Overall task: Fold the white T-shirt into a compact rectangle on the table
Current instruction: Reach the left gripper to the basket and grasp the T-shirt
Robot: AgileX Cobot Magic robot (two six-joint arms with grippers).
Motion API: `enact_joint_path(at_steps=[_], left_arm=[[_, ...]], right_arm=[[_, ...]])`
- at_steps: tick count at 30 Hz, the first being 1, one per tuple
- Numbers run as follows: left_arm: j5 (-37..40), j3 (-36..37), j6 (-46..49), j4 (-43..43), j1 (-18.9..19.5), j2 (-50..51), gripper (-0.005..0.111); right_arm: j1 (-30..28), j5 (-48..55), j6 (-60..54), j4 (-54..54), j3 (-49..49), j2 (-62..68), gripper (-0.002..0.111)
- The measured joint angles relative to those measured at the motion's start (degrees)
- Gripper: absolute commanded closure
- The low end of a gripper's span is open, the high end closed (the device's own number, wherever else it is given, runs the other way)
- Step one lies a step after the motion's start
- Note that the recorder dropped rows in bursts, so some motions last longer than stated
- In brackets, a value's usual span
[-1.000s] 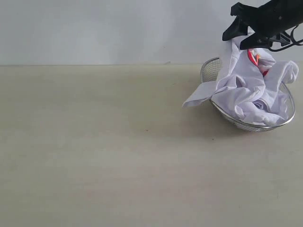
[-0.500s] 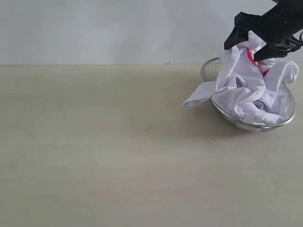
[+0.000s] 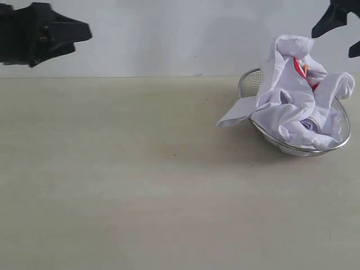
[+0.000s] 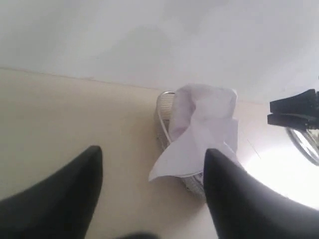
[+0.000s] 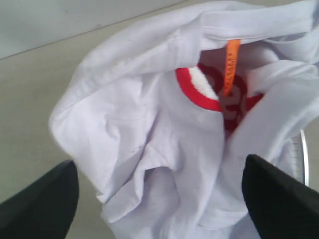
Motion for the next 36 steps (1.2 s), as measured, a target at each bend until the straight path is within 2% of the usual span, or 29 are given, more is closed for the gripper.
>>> enact_joint_path(at_steps=[6,10,13,17,21,26,32,36], left_arm=[[-0.4,-18.0,0.4,2.8,-9.8,16.6,0.049],[-0.3,-29.6,-1.9,4.6,-13.9,25.2,0.049],[-0.3,-39.6,-7.6,10.8,-16.6,31.7,0.049],[-0.6,-53.4,-18.4,24.6,-20.5,39.8,0.049],[0.3,-64.3,-27.4,30.4,-22.5,46.3,0.049],[1.8,-69.9,-34.7,36.4,-22.7,49.5,0.049],[9.8,-70.4,-34.9,39.2,-21.9,48.9,0.049],[16.0,-70.4,-31.0,38.5,-21.4,47.7,0.043]], right_arm=[[-1.6,0.0,0.0,-1.2,0.0,0.0,0.029],[-1.6,-0.9,0.5,-3.3,0.7,0.0,0.029],[-1.6,-2.2,0.8,-4.2,3.0,0.0,0.029],[-1.6,-4.5,0.9,-4.4,6.9,0.0,0.029],[-1.6,-6.1,0.7,-4.5,10.0,0.0,0.029],[-1.6,-7.8,0.2,-4.3,12.1,0.0,0.029],[-1.6,-8.4,-1.3,-2.1,12.2,0.0,0.029],[-1.6,-8.4,-1.6,-1.2,12.2,0.0,0.029]])
